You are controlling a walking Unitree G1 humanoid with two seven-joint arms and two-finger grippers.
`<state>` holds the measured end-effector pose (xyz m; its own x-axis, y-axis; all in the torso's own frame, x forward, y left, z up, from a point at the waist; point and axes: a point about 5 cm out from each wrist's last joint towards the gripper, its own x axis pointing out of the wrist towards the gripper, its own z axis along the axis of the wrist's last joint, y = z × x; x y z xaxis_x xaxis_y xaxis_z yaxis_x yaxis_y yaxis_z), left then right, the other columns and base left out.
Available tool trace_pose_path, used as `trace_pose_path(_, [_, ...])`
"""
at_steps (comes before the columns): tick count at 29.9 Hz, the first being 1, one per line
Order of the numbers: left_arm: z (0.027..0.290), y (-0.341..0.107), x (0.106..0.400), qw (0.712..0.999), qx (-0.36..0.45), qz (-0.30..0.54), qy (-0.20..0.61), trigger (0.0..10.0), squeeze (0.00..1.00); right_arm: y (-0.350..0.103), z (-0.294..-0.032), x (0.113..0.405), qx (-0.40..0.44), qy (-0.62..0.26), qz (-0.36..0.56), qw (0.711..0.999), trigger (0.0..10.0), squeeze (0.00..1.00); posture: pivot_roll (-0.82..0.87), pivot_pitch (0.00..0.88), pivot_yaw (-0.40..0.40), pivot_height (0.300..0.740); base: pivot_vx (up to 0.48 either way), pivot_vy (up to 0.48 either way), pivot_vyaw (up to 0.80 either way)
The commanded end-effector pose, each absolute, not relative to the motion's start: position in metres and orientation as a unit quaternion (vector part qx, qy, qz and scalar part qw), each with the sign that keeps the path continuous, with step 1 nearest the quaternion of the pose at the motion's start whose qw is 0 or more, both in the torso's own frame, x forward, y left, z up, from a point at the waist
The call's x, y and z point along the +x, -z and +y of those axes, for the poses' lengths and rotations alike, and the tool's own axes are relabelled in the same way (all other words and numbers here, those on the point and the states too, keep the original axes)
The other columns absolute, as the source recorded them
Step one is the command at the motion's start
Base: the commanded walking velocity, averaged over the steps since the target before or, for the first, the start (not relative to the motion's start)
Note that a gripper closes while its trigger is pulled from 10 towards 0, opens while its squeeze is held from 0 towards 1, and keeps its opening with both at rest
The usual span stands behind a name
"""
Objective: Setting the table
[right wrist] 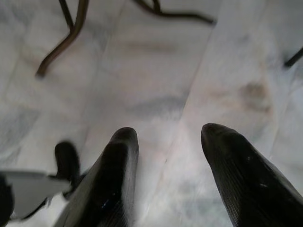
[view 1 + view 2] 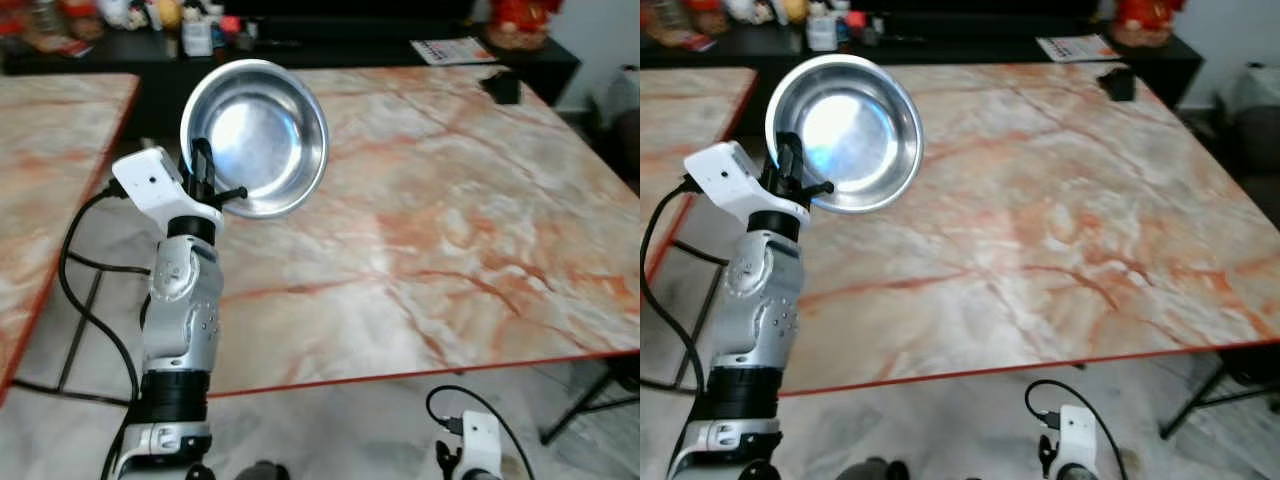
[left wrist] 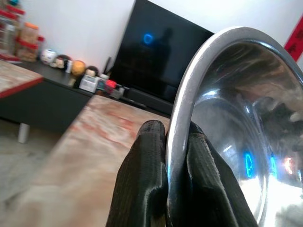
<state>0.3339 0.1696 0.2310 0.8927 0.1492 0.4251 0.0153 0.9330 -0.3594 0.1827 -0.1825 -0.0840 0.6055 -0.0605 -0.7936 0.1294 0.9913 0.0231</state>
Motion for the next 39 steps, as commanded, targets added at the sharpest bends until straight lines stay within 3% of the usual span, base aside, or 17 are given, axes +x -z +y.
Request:
trace_pose_path(1, [0.1646,-0.2372,0.3324,0.953,-0.181,-0.240,-0.024,10.0,0.00,0.0851,-0.1900,0.1785,0.033,0.061,0.445,0.893,10.0,0.00,0.07,0.164,-0.035,0.740,0.000,-0.371,0.00])
trace_pose_path(12, [0.1635,-0.2375,0.3330,0.954,-0.182,-0.239,-0.022,10.0,0.00,0.0843,-0.1887,0.1797,0.021,0.050,0.439,0.897,10.0,0.00,0.07,0.164,-0.032,0.740,0.088,-0.354,0.00])
trace_pose_path(19, [0.1624,-0.2370,0.3330,0.954,-0.183,-0.237,-0.021,10.0,0.00,0.0844,-0.1878,0.1796,0.024,0.049,0.438,0.898,10.0,0.00,0.06,0.162,-0.032,0.740,0.206,-0.342,0.65])
trace_pose_path(39, [0.1607,-0.2303,0.3321,0.954,-0.194,-0.227,-0.012,10.0,0.00,0.0841,-0.1915,0.1793,0.026,0.057,0.438,0.897,10.0,0.00,0.06,0.163,-0.041,0.740,0.194,-0.266,0.00])
